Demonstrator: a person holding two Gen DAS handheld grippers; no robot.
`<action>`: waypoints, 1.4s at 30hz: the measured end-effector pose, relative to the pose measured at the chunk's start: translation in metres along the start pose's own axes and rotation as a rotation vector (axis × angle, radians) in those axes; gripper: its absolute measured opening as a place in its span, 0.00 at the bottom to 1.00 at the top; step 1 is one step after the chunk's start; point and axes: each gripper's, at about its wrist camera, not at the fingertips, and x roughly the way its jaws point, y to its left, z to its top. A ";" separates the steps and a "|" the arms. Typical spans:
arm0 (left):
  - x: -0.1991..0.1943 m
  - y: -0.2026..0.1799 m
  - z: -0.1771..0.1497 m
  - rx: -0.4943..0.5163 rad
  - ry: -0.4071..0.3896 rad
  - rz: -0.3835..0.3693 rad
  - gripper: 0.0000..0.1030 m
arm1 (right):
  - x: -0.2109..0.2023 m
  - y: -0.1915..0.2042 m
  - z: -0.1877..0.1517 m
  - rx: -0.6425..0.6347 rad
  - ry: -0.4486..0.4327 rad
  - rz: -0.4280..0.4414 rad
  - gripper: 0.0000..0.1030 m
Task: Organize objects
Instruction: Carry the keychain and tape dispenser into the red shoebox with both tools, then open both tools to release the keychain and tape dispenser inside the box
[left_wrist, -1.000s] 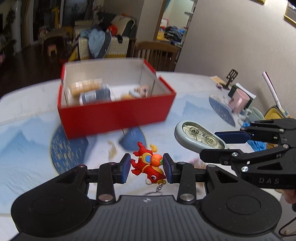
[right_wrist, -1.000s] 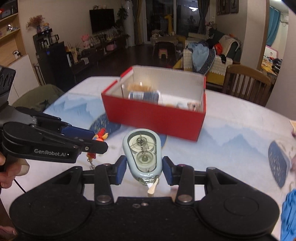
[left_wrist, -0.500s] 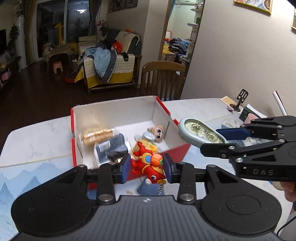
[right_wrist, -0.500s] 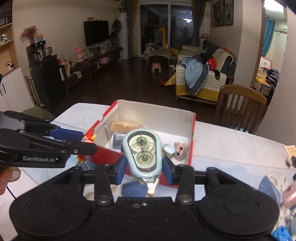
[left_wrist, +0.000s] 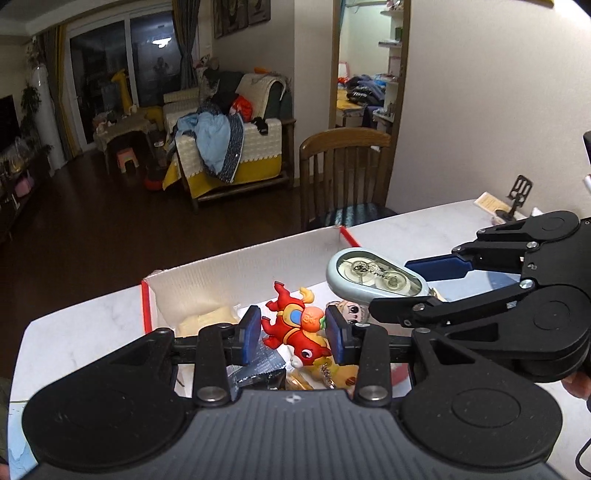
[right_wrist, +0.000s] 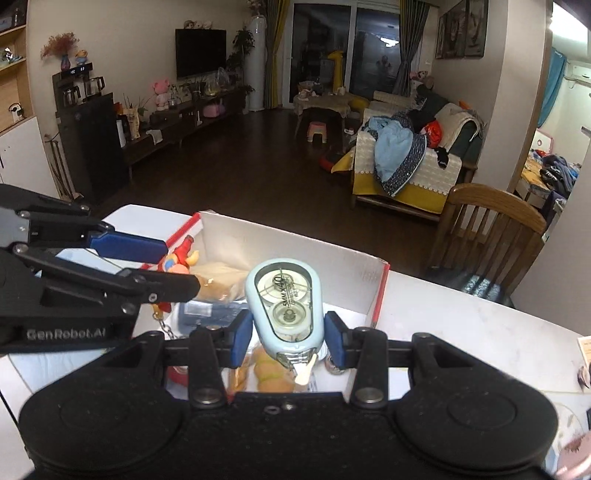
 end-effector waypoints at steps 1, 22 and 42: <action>0.007 0.000 0.001 0.001 0.006 0.005 0.35 | 0.007 -0.001 0.002 0.004 0.008 0.000 0.40; 0.107 0.014 -0.021 -0.039 0.208 0.017 0.35 | 0.117 -0.021 0.012 0.062 0.155 -0.015 0.37; 0.136 0.016 -0.033 -0.070 0.310 0.013 0.43 | 0.152 -0.020 0.020 0.118 0.224 -0.021 0.43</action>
